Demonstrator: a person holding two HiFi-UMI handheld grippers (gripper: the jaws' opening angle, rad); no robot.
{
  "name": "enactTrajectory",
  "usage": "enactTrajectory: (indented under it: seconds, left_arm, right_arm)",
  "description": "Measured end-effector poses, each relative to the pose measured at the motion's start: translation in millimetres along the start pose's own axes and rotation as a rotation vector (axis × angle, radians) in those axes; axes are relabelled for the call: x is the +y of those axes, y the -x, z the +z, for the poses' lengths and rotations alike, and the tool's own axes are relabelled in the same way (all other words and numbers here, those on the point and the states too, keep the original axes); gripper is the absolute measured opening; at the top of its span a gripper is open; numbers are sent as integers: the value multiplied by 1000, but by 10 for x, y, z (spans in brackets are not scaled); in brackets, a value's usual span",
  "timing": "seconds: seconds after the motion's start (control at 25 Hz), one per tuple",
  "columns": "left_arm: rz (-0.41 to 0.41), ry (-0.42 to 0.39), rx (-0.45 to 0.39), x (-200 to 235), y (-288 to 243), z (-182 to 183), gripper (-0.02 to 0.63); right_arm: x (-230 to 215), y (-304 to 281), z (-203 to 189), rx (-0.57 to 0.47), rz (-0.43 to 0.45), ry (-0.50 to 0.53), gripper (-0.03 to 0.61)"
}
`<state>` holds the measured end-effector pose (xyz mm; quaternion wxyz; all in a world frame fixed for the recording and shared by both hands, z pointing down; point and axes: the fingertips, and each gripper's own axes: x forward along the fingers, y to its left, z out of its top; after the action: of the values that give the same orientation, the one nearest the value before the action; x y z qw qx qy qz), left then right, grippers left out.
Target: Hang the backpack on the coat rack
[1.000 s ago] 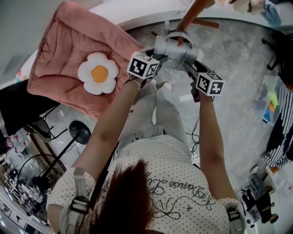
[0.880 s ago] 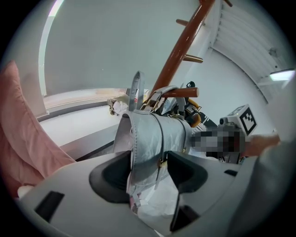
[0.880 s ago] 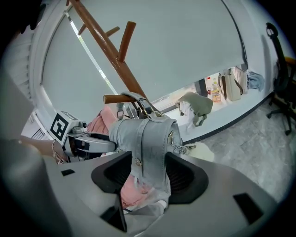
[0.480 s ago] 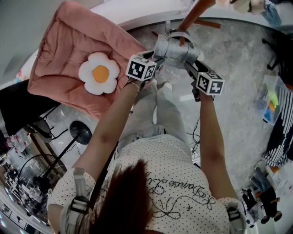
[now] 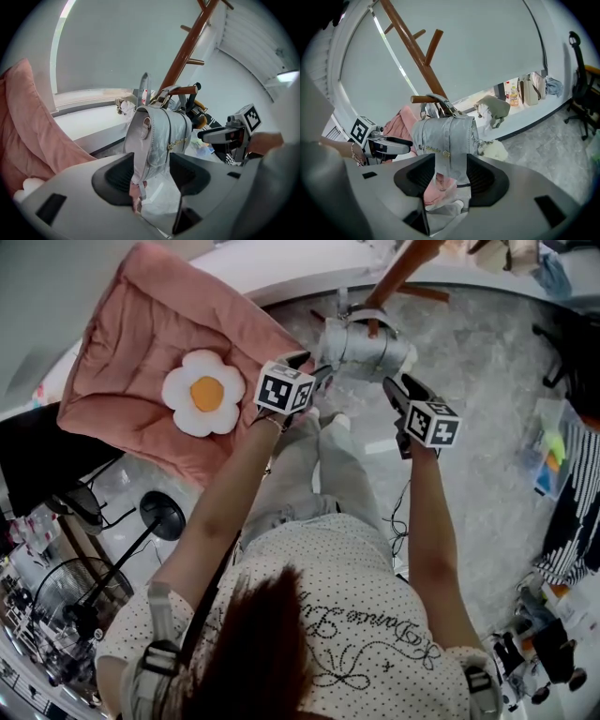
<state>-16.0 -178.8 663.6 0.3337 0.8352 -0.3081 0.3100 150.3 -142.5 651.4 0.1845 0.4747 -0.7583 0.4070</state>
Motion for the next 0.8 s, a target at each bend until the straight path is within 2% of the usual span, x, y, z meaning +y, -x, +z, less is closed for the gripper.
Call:
enactTrajectory:
  seconds: [0.32,0.56,0.8]
  left_arm:
    - [19,-8,-28,-47,220,-11,206]
    - [23,-37,-62,-155,372,61,124]
    - [54,-69,-140,-179,550,309,55]
  right_arm:
    - [129,237,107,-57,1,16,164]
    - [260,379,223,-98,0,44,133]
    - [339,531,432,-154,-18,82,90]
